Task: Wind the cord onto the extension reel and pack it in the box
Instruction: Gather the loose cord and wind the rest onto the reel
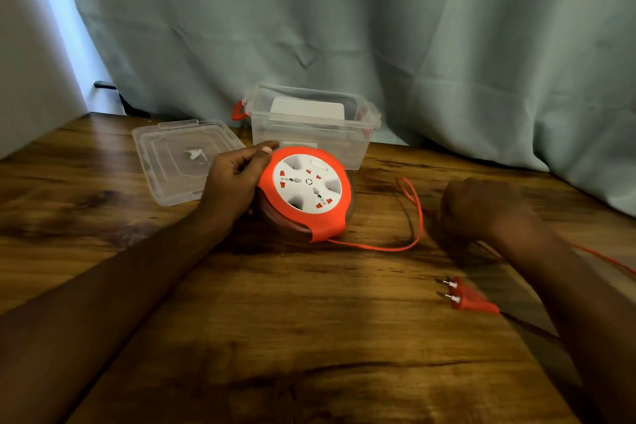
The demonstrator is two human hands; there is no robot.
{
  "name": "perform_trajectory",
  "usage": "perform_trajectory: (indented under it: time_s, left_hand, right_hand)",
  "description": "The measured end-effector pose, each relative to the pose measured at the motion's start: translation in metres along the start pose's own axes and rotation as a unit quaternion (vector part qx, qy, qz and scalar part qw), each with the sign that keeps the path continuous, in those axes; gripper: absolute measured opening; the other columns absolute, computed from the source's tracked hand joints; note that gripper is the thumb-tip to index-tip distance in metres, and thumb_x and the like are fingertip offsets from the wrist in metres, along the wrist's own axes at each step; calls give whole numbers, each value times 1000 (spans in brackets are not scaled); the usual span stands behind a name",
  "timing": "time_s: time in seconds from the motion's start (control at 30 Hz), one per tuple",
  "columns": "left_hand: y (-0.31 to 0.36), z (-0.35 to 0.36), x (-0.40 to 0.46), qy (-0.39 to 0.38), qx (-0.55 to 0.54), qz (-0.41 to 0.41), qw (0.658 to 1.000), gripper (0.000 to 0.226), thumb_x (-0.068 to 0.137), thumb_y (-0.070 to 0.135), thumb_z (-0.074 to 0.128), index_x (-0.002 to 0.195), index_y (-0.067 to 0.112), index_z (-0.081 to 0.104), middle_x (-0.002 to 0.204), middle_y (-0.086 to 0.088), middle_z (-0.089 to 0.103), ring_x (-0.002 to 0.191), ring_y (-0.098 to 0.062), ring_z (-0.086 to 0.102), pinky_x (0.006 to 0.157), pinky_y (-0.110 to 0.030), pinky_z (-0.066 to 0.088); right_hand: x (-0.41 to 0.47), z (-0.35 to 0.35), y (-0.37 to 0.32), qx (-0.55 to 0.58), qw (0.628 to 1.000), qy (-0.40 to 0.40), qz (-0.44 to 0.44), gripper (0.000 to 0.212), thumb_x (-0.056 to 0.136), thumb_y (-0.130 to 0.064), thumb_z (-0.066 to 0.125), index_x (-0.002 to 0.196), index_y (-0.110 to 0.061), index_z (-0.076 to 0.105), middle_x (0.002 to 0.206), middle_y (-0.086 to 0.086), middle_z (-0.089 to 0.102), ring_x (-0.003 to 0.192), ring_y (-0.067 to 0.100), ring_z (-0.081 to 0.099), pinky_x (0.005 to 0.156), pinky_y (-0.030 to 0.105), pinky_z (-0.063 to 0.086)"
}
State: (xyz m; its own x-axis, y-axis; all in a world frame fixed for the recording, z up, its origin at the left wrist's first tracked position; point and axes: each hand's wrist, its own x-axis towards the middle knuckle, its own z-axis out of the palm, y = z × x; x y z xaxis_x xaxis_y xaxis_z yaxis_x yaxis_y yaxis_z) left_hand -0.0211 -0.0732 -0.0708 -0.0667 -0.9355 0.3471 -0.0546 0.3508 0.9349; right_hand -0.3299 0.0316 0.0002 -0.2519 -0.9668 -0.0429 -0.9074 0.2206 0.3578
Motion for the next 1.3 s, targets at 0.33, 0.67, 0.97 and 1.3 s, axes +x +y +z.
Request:
perform_trajectory:
  time_s: [0.33,0.67,0.97,1.3]
  left_hand:
    - [1,1,1,-20,10,-17,1000,29,106,29,52,128,23,70,105,6,77,88,-12,77,71,-27,64]
    - [-2,0,4,-59,11,-37,998,27,105,21,53,121,16,75,105,-3,80,94,-20,77,81,-28,63]
    - [-4,2,5,-60,16,-41,997,24,105,29,53,112,28,75,95,5,81,87,-14,78,81,-30,62]
    - [-1,2,2,-56,19,-34,998,23,105,31,53,111,34,75,102,3,80,89,-16,78,81,-33,62]
  right_hand:
    - [-23,-61,-26,129,960,171,-179,24,86,-50,76,108,-40,71,104,-18,69,88,8,56,71,29,40]
    - [33,-80,-99,173,909,35,-378,70,76,-10,84,134,-41,59,130,-20,63,73,-28,46,67,22,40]
    - [40,-70,-97,209,902,36,-376,59,72,-14,86,115,-38,53,106,-21,60,73,-11,53,61,27,43]
    - [34,-68,-97,181,904,90,-377,56,67,-45,90,101,-33,46,99,-14,64,91,9,61,66,31,51]
